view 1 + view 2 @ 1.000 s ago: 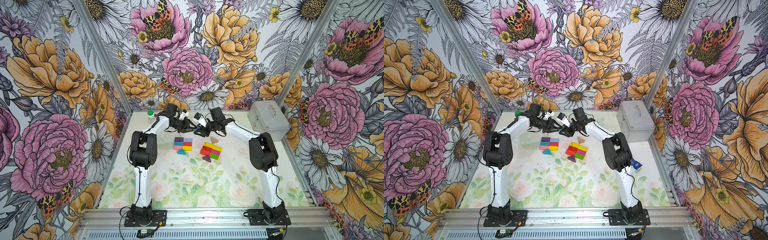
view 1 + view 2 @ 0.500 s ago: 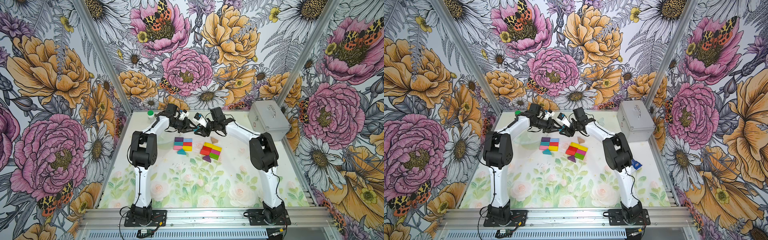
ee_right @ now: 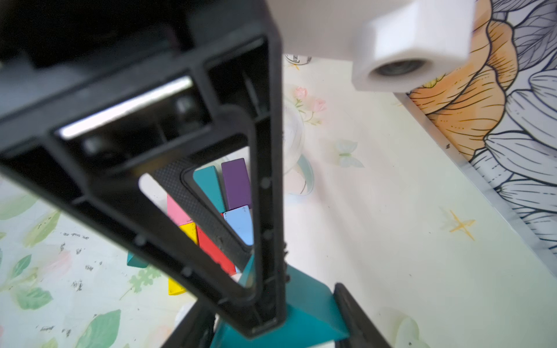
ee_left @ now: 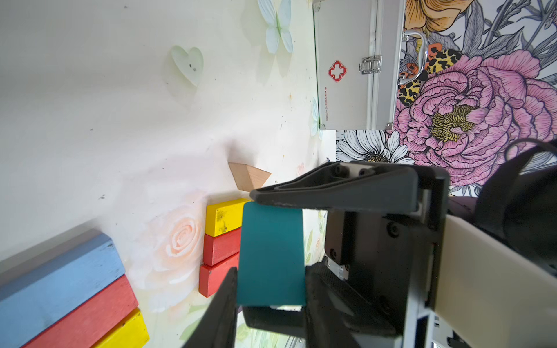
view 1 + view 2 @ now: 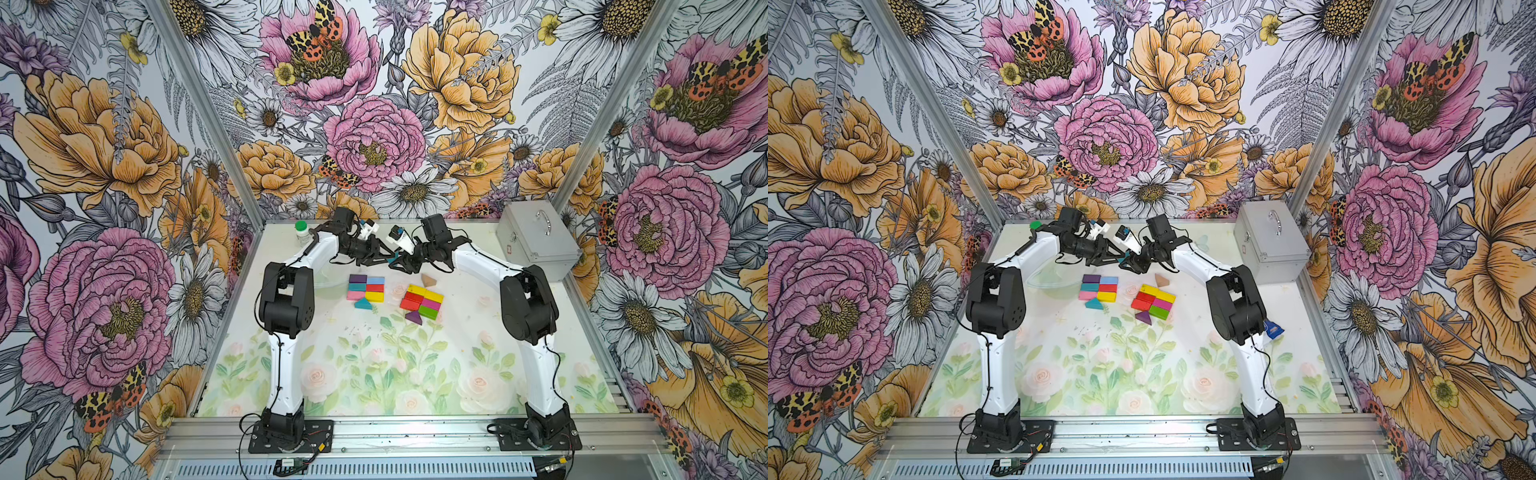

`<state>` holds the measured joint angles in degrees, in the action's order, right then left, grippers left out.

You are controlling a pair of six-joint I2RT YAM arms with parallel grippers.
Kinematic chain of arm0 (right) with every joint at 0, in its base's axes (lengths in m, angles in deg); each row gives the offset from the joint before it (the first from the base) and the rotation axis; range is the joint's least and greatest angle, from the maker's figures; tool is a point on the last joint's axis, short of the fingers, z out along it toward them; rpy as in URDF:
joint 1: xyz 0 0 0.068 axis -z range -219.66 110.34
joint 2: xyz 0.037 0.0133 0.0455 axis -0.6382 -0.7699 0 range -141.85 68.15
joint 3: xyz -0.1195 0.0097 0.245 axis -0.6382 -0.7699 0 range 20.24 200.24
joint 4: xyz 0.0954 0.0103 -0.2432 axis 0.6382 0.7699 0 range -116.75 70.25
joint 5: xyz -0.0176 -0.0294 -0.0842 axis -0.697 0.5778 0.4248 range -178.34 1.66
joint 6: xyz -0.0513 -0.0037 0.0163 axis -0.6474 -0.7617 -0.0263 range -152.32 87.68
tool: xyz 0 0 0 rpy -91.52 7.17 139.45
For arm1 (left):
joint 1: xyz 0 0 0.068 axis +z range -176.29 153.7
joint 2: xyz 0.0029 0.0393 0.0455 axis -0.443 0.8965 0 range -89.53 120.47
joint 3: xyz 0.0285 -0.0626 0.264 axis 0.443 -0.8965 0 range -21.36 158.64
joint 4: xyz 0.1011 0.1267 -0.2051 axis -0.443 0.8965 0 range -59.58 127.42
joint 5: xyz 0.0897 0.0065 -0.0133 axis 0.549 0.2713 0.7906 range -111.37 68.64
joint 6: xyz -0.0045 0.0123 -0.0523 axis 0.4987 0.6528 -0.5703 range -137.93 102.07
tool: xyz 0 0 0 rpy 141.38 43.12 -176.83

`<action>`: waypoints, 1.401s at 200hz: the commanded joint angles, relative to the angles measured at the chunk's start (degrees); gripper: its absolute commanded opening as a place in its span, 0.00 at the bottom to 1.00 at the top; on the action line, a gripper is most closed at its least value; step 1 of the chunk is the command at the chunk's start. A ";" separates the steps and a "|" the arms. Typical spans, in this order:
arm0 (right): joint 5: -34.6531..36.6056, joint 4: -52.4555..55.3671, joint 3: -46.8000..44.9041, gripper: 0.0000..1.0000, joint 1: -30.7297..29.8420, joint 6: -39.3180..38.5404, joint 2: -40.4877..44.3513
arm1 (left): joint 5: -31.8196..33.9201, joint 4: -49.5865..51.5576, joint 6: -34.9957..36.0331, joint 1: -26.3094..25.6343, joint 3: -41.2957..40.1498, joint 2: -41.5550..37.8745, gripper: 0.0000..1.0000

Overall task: Assemble a piece of candy with building blocks
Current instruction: Adjust the building block at the center of the board.

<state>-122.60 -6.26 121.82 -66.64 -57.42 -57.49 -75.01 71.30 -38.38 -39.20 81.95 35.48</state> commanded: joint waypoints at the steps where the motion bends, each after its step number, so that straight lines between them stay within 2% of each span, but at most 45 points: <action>1: -2.30 -1.14 0.23 0.12 -0.29 0.08 2.77 | -1.08 -0.26 -0.12 -0.35 -0.06 -0.53 0.30; 34: -1.87 -1.15 1.55 0.08 0.43 2.76 1.78 | -1.15 -0.19 0.03 -0.10 -0.03 -0.99 0.38; 63: 1.40 -0.71 3.66 0.05 1.28 5.69 -0.06 | -1.01 -0.19 0.23 0.88 -0.38 -2.07 0.58; 77: 3.04 0.73 5.50 0.05 1.73 6.95 -1.57 | -0.61 -0.19 0.48 1.32 -0.86 -2.74 0.64; 103: 7.04 4.45 9.51 0.05 2.30 8.27 -4.63 | 1.44 -0.18 0.85 2.52 -2.59 -4.44 0.64; 140: 12.32 11.27 17.60 0.05 2.55 9.73 -10.13 | 9.94 -0.28 1.57 4.79 -7.55 -10.12 0.64; 191: 15.52 16.93 26.25 0.06 2.50 12.83 -16.29 | 19.40 -0.28 2.20 7.16 -15.38 -20.09 0.65; 223: 17.40 19.55 28.21 0.06 1.94 14.48 -18.13 | 24.42 -0.28 3.51 7.47 -19.89 -27.01 0.65; 280: 20.53 21.86 27.67 0.06 -0.17 17.40 -19.11 | 30.03 -0.28 5.62 5.37 -24.56 -31.86 0.65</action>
<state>-104.48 13.98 148.02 -65.50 -42.12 -75.07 -49.13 71.04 -35.23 -32.64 59.33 6.32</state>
